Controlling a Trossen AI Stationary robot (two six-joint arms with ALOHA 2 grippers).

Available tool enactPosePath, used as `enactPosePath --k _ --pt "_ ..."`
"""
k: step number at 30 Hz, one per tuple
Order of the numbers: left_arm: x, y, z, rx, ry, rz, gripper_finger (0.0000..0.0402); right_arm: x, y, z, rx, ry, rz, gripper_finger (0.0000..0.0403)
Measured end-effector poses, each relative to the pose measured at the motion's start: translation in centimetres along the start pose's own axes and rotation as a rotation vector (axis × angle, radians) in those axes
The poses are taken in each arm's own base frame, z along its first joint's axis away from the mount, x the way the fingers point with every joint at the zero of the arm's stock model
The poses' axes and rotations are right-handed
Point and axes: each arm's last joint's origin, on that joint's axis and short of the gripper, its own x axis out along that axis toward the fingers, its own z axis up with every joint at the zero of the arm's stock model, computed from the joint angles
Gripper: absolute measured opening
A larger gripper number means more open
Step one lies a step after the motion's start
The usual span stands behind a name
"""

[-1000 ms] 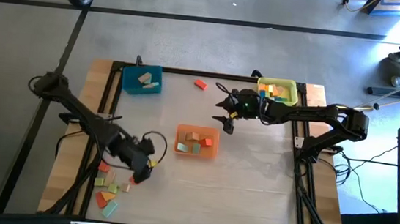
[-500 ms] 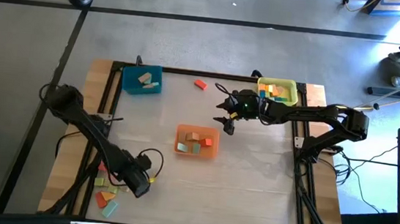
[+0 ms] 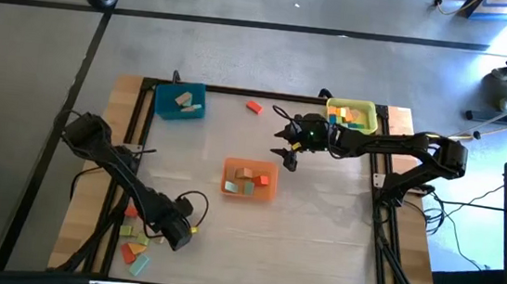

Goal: Sort blocks by size
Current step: Put the orange rectangular block into the blue bin

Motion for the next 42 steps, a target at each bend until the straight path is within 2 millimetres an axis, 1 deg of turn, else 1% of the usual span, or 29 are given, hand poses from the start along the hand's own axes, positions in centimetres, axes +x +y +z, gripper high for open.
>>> enactPosePath --k 4,7,11,14,18,25,30,33,38,42 --pt "0.0 -0.2 0.1 0.026 -0.003 -0.018 0.0133 0.0 0.0 0.0 0.0 0.001 0.0 0.0269" --pt "-0.1 -0.1 0.2 0.031 -0.002 -0.022 0.0114 0.0 0.0 0.0 -0.001 0.001 -0.001 0.0269" --pt "-0.8 0.4 0.4 0.017 -0.007 -0.037 0.0114 0.0 0.0 0.0 -0.002 0.002 -0.001 0.0269" --pt "-2.4 0.8 0.8 0.005 -0.031 -0.087 0.0117 0.0 0.0 0.0 -0.004 0.003 -0.001 0.0269" --pt "-4.5 2.0 1.7 -0.002 -0.084 -0.124 0.0121 0.0 0.0 0.0 -0.005 0.003 -0.001 0.0269" --pt "-8.2 5.3 4.4 -0.022 -0.243 -0.142 0.0124 0.0 0.0 0.0 -0.007 0.001 -0.003 0.0269" --pt "-10.1 8.2 6.8 -0.042 -0.366 -0.115 0.0125 0.0 0.0 0.0 -0.008 0.0 -0.003 0.0269" --pt "-10.9 10.0 8.4 -0.062 -0.443 -0.083 0.0126 0.0 0.0 0.1 -0.009 -0.008 -0.004 0.0269" --pt "-11.8 13.2 11.1 -0.154 -0.586 0.057 0.0126 0.0 -0.1 0.4 -0.012 -0.044 -0.008 0.0269" --pt "-12.0 15.7 13.0 -0.146 -0.621 0.184 0.0126 0.0 -0.1 0.7 -0.005 -0.068 -0.01 0.0269"
